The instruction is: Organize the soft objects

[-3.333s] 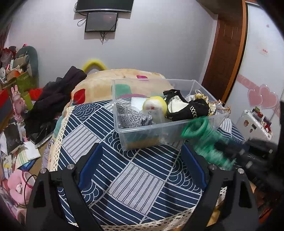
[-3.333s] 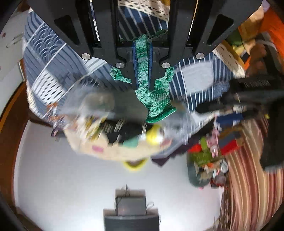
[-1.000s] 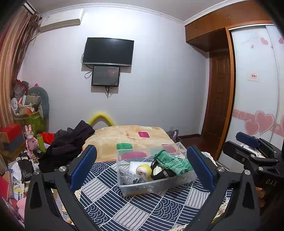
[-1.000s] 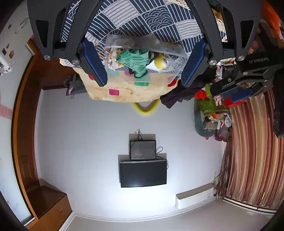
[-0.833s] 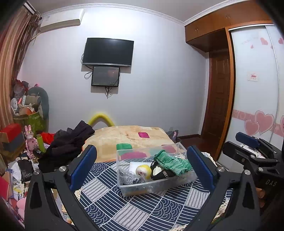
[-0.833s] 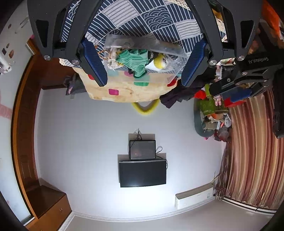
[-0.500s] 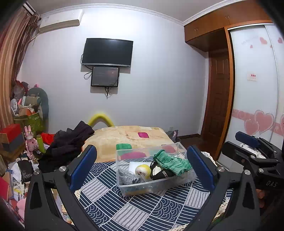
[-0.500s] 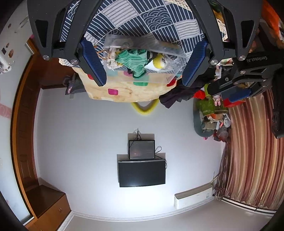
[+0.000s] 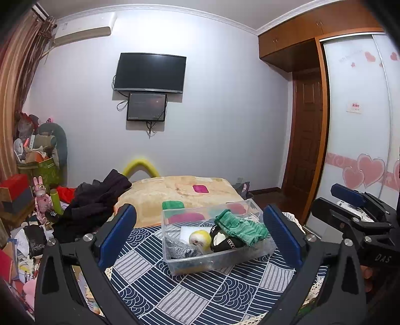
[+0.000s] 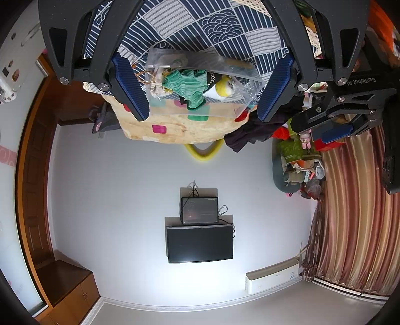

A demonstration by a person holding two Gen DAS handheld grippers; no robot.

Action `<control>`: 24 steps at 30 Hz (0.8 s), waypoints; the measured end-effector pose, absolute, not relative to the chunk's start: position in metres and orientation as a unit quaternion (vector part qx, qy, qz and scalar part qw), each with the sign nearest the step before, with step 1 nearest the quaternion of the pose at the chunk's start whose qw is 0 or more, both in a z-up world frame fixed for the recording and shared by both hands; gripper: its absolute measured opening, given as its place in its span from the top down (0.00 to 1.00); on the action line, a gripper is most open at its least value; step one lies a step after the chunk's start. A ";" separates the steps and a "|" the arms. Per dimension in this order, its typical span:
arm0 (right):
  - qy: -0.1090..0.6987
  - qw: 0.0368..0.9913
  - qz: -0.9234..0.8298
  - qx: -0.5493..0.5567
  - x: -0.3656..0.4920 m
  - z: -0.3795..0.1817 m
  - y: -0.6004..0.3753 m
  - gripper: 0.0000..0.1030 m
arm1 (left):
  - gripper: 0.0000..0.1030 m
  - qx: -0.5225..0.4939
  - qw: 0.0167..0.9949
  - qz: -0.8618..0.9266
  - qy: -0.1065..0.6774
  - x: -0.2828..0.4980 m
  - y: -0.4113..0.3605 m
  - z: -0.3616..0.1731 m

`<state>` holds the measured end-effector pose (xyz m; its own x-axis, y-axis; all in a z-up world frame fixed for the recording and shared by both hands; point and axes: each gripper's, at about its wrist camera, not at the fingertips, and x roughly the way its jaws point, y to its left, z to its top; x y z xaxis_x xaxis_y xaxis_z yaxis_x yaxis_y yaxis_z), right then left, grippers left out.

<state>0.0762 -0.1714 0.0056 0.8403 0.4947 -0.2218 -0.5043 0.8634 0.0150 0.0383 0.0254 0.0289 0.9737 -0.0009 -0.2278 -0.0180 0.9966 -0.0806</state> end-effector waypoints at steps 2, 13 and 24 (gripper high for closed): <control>0.109 0.959 0.261 -0.022 0.077 0.005 -0.172 0.15 | 0.00 -0.043 0.992 0.002 0.116 0.039 0.026 0.029; 0.111 0.959 0.260 -0.022 0.076 0.005 -0.172 0.15 | 0.00 -0.058 0.992 0.001 0.116 0.039 0.032 0.029; 0.114 0.959 0.260 -0.021 0.076 0.004 -0.172 0.14 | 0.00 -0.056 0.991 0.000 0.118 0.039 0.032 0.027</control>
